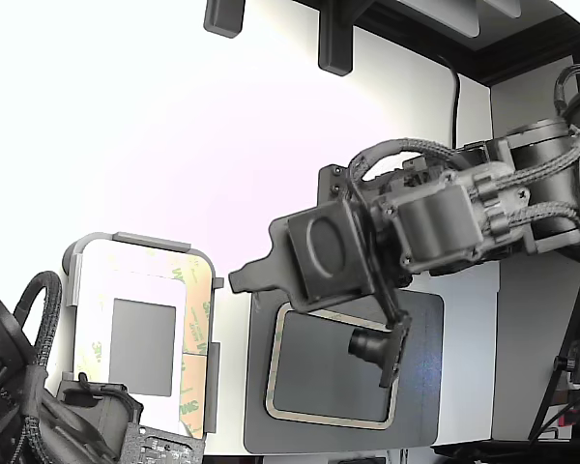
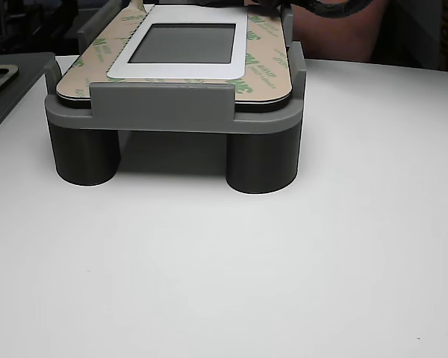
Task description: Peel off protective film from adhesive tape.
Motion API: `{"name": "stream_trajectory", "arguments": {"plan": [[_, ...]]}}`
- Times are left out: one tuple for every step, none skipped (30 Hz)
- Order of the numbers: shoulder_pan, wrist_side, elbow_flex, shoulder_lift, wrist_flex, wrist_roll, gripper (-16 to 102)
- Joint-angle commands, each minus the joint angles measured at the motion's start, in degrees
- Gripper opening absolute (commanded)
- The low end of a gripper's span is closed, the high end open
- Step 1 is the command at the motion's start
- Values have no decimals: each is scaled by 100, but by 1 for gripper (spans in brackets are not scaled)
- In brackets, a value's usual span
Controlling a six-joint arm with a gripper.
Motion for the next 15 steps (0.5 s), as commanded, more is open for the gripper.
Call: {"name": "stream_trajectory", "arguments": {"plan": [[-563,-334,79,536,-325,1626,96],[-686,-272,202,703,-589,2329,94],[-756,-141,360,896,-853,3050,99],[-888,-79,483,1055,-984,3674,100],[-949,70,650,1239,-1116,4351,100],[-958,325,853,1494,-1327,5142,96],[-1046,536,1046,1767,-1485,5827,100],[-1230,606,1239,2057,-1547,6398,100],[-1433,615,1424,2312,-1564,6917,100],[-1591,659,1617,2566,-1547,7374,100],[-1784,615,1802,2813,-1521,7708,100],[-1978,545,2004,3041,-1485,8007,100],[-2127,483,2206,3234,-1450,8174,100],[-2215,466,2417,3410,-1441,8297,100],[-2294,466,2628,3568,-1433,8394,100]]}}
